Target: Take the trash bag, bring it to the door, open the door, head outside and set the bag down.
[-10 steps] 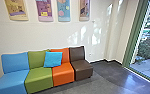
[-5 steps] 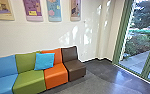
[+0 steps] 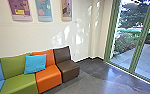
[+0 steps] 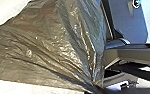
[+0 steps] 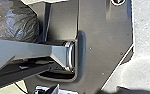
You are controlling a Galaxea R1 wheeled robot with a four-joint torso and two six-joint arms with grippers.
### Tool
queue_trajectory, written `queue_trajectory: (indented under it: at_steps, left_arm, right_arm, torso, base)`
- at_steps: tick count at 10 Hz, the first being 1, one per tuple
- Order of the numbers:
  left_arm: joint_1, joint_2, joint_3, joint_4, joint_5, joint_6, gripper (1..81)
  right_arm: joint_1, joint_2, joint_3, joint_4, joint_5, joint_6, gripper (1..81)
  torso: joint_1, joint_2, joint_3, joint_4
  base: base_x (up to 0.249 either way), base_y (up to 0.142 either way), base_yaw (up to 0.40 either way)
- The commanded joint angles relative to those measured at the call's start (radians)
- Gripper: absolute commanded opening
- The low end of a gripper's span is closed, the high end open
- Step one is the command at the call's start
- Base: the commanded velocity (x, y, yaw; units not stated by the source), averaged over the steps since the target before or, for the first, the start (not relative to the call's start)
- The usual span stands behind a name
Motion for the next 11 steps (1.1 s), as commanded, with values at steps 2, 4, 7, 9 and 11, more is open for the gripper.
queue_trajectory:
  at_steps: [2, 4, 7, 9, 11]
  left_arm:
    - [-0.056, -0.001, 0.001, 0.027, 0.065, 0.004, 1.0]
    - [-0.057, 0.003, 0.001, 0.032, 0.066, 0.004, 1.0]
    - [-0.057, 0.0, 0.001, 0.032, 0.065, 0.004, 1.0]
    - [-0.056, 0.0, 0.001, 0.033, 0.065, 0.004, 1.0]
    - [-0.056, -0.006, 0.001, 0.032, 0.066, 0.004, 1.0]
  right_arm:
    - [0.042, 0.021, 0.002, 0.007, -0.059, -0.006, 81.1]
    - [0.045, 0.02, 0.001, 0.007, -0.059, -0.008, 81.1]
    - [0.04, 0.02, -0.004, 0.007, -0.059, -0.005, 81.1]
    - [0.037, 0.021, -0.001, 0.009, -0.059, -0.005, 81.1]
    - [0.037, 0.021, 0.001, 0.009, -0.059, -0.005, 81.1]
  torso:
    - [0.0, 0.0, 0.0, 0.0]
    - [0.0, 0.0, 0.0, 0.0]
    - [0.0, 0.0, 0.0, 0.0]
    - [0.0, 0.0, 0.0, 0.0]
    - [0.0, 0.0, 0.0, 0.0]
  base:
    - [0.0, 0.0, -0.242]
    - [0.0, 0.0, -0.252]
    - [0.0, 0.0, -0.258]
    - [0.0, 0.0, -0.265]
    - [0.0, 0.0, -0.281]
